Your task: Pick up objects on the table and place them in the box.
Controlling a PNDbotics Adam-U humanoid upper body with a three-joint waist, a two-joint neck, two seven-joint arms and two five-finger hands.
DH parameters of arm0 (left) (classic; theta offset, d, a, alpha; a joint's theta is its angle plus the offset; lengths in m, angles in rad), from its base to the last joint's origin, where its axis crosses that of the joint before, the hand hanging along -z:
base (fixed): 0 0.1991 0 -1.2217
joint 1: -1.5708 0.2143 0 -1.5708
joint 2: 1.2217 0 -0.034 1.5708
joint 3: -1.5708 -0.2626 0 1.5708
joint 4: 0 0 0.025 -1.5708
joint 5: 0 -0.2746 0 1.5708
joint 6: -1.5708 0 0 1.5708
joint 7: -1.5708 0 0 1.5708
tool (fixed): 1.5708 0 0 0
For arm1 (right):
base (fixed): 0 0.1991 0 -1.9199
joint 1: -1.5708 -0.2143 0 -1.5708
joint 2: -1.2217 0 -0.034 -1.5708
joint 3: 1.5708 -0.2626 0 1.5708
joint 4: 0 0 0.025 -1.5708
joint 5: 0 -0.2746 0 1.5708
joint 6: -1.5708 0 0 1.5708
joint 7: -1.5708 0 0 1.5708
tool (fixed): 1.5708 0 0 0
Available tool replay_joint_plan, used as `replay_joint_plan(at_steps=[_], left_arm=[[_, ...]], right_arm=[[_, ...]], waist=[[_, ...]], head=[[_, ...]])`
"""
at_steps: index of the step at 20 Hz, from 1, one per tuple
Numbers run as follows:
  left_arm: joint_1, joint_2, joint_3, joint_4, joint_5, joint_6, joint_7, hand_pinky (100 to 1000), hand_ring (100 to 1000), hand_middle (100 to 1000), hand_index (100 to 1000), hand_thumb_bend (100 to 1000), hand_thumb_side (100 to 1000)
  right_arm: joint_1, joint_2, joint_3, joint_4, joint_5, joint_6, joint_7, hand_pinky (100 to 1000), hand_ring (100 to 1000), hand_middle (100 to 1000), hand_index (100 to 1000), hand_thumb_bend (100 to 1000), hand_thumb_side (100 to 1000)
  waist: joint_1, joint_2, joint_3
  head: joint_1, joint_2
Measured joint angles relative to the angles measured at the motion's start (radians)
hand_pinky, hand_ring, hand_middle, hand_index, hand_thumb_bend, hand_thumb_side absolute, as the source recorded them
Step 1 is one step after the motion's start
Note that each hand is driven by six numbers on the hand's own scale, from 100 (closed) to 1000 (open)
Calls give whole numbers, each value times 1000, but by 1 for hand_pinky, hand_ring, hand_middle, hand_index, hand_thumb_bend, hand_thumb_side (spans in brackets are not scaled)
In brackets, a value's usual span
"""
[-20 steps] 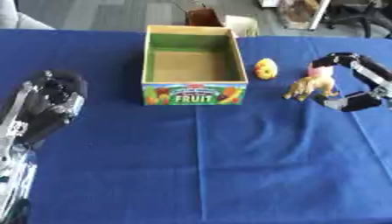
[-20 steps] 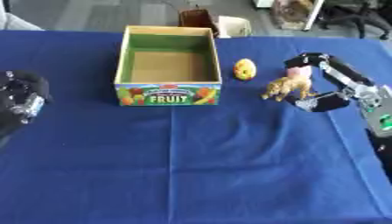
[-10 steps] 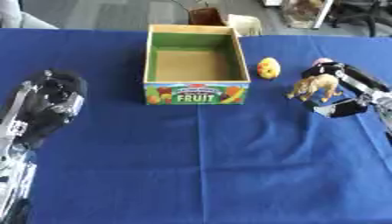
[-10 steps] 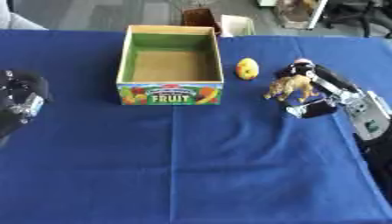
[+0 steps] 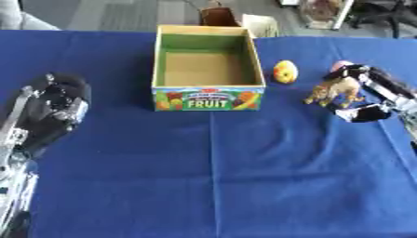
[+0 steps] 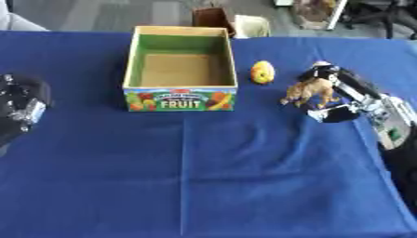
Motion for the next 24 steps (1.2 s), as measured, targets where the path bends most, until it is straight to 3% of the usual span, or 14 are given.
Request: replay_joint_plan(at_steps=[7, 24], left_arm=[[0, 0, 0, 0, 0, 0, 0, 545, 499, 537, 598, 228, 148], [-4, 0, -1, 0, 0, -1, -3, 544, 499, 536, 598, 228, 149]], right_arm=[[-7, -1, -8, 28, 91, 37, -111, 815, 804, 720, 840, 291, 100], [-35, -1, -15, 74, 280, 85, -213, 807, 808, 742, 833, 235, 119]], waist=[[2, 0, 0], [6, 14, 12]], head=[[-1, 0], [-4, -1]])
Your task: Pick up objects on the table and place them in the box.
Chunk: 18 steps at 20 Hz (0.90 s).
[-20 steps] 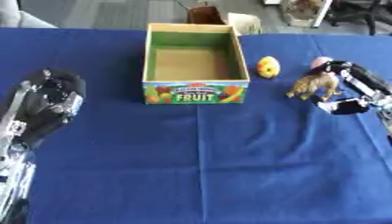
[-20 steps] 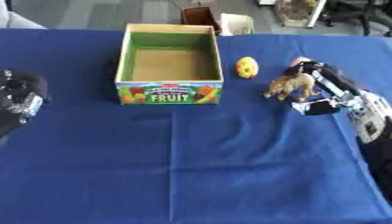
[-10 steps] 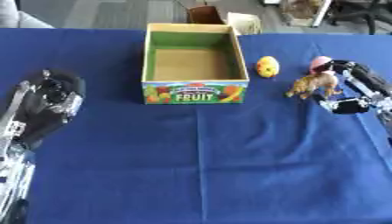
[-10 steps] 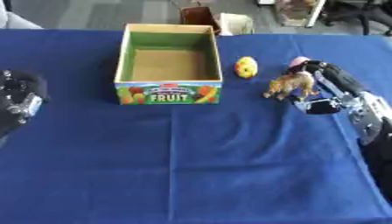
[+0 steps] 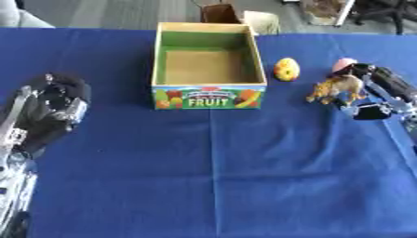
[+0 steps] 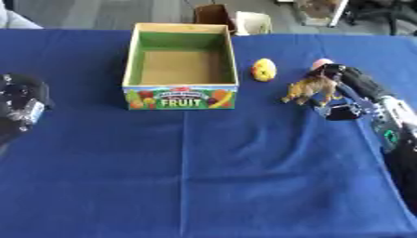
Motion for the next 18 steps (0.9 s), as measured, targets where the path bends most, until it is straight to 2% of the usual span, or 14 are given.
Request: replay_joint_plan(at_steps=[7, 11, 18], left_arm=[[-4, 0, -5, 0, 0, 0, -1, 544, 498, 536, 597, 228, 150], [-6, 0, -5, 0, 0, 0, -1, 544, 498, 535, 597, 227, 150], [-7, 0, -5, 0, 0, 0, -1, 544, 498, 535, 597, 227, 149]], right_arm=[[-17, 0, -8, 19, 27, 11, -11, 780, 722, 648, 737, 175, 116], [-18, 0, -12, 22, 41, 20, -22, 755, 689, 607, 718, 152, 114], [-21, 0, -13, 33, 80, 28, -43, 659, 552, 493, 629, 132, 110]], waist=[[1, 3, 3], [0, 5, 4], [0, 5, 5]], head=[[-1, -4], [-1, -4], [-1, -7]])
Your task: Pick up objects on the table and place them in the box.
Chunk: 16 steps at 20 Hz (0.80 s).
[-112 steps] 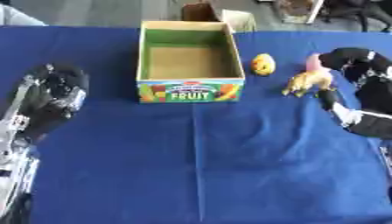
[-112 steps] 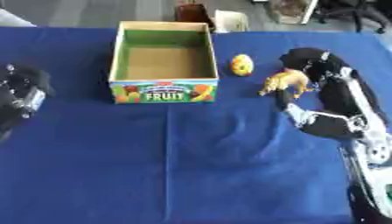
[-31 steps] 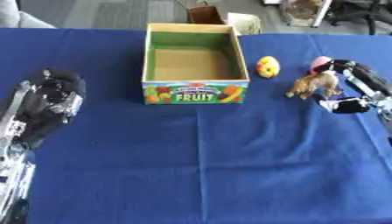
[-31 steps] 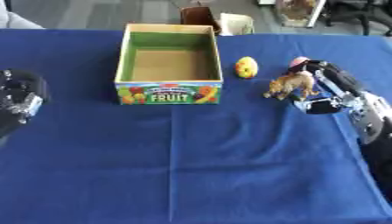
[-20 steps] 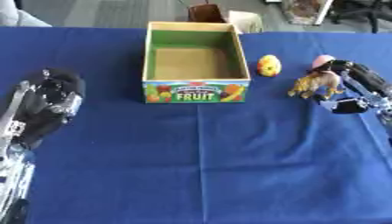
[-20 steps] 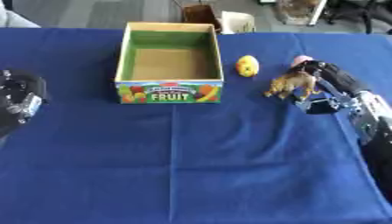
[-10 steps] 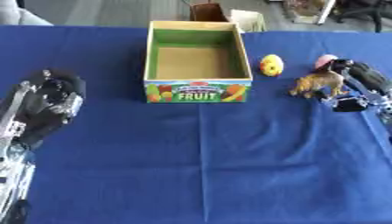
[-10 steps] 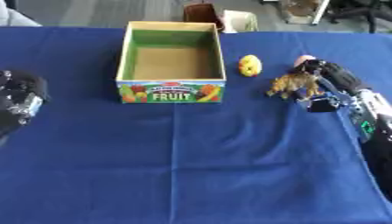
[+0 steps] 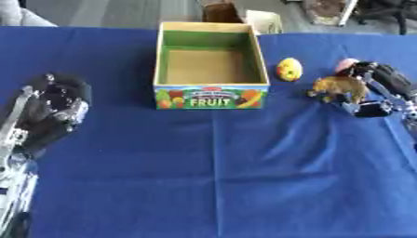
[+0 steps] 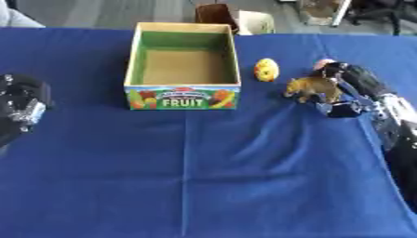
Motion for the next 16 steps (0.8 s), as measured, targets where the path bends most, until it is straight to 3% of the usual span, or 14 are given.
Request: replay_joint_plan(at_steps=[9, 16], left_arm=[[-1, 0, 0, 0, 0, 0, 0, 544, 497, 534, 597, 225, 149], [-1, 0, 0, 0, 0, 0, 0, 544, 497, 534, 597, 225, 148]], right_arm=[[5, 1, 1, 7, 1, -20, -27, 468, 318, 308, 444, 100, 100], [6, 1, 5, -37, -71, -48, -40, 404, 251, 232, 387, 100, 100]], waist=[[2, 2, 1], [4, 2, 1]], head=[[0, 0], [0, 0]])
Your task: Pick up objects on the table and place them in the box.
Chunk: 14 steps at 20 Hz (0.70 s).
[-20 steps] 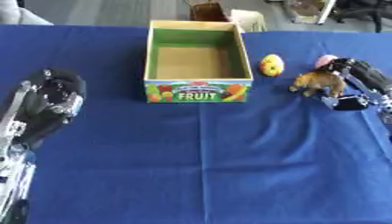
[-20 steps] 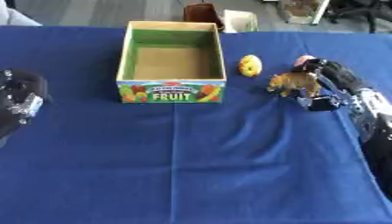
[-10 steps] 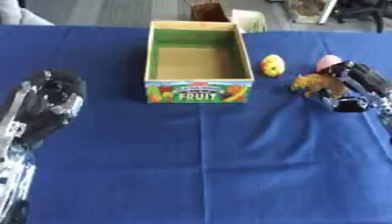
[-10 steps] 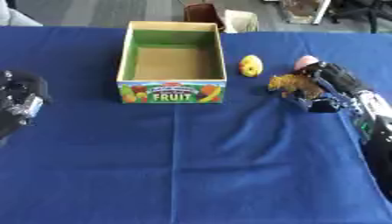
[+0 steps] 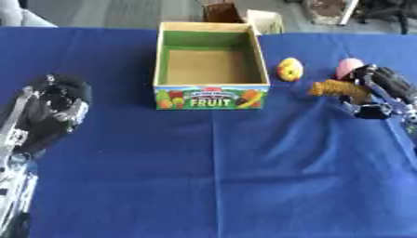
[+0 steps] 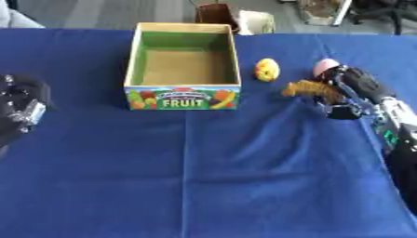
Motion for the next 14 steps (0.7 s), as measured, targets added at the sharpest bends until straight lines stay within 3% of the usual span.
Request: replay_joint_plan(at_steps=[7, 14], left_arm=[[0, 0, 0, 0, 0, 0, 0, 544, 497, 534, 597, 226, 148], [0, 0, 0, 0, 0, 0, 0, 544, 496, 534, 597, 227, 149]], right_arm=[[2, 0, 19, -83, -142, -16, 40, 392, 235, 202, 368, 100, 100], [-64, 9, 46, -162, -312, -12, 180, 404, 243, 207, 375, 100, 100]], waist=[[-4, 0, 0], [-5, -2, -1]], head=[[0, 0], [-1, 0]])
